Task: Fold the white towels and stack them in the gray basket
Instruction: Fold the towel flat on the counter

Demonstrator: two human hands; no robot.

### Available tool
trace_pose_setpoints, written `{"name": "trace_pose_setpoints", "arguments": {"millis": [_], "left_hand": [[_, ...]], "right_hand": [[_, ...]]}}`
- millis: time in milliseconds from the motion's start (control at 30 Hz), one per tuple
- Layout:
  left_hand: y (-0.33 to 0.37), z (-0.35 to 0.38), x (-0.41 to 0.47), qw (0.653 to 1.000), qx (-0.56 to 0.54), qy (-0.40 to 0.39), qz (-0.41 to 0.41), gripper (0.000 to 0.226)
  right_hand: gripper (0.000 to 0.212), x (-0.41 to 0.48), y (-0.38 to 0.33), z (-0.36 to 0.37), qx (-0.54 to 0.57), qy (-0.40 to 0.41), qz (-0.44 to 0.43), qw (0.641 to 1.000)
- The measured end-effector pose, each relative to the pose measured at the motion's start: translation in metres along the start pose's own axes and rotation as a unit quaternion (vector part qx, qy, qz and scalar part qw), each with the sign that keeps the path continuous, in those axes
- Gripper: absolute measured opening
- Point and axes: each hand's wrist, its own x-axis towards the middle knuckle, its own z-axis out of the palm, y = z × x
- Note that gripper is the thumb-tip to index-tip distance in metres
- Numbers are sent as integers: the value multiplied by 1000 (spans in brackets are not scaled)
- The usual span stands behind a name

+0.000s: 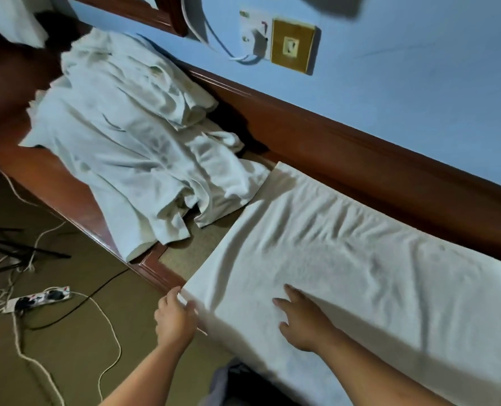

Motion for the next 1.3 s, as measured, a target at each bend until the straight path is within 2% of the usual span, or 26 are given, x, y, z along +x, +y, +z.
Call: {"name": "trace_pose_setpoints", "arguments": {"millis": [133,267,367,467,567,667,800,867,1000,1133,1300], "left_hand": [[3,-13,14,996,-53,-28,-61,49],[-7,-32,38,997,-6,-80,-2,15],[-18,-44,55,999,-28,-44,3,15],[-23,-40,55,997,-46,-66,-2,13],[-26,-40,54,993,-33,-112,14,16],[-32,-50,61,986,62,-128,88,21],[-29,-62,56,965,97,-118,212,22],[-29,-63,52,953,85,-139,257,18],[-33,-59,46,940,73,-185,277,14],[-35,-52,33,930,84,-210,289,11],[-13,-29,-12,932,110,-157,308,16]], "right_hand": [[63,9,-29,2,-25,-30,19,999],[60,23,-50,-1,-44,-21,60,997],[54,34,-64,-6,-74,-8,86,994],[47,48,-81,-10,-110,18,93,989],[54,66,-105,-14,-107,43,49,992],[68,87,-133,-16,-143,46,-41,988],[91,112,-167,-20,-218,19,-155,963],[83,117,-178,-24,-227,1,-160,961],[31,122,-172,-27,-247,63,-139,957],[27,106,-139,-35,-274,103,-100,951],[24,55,-85,-33,-242,136,-55,959]]}}
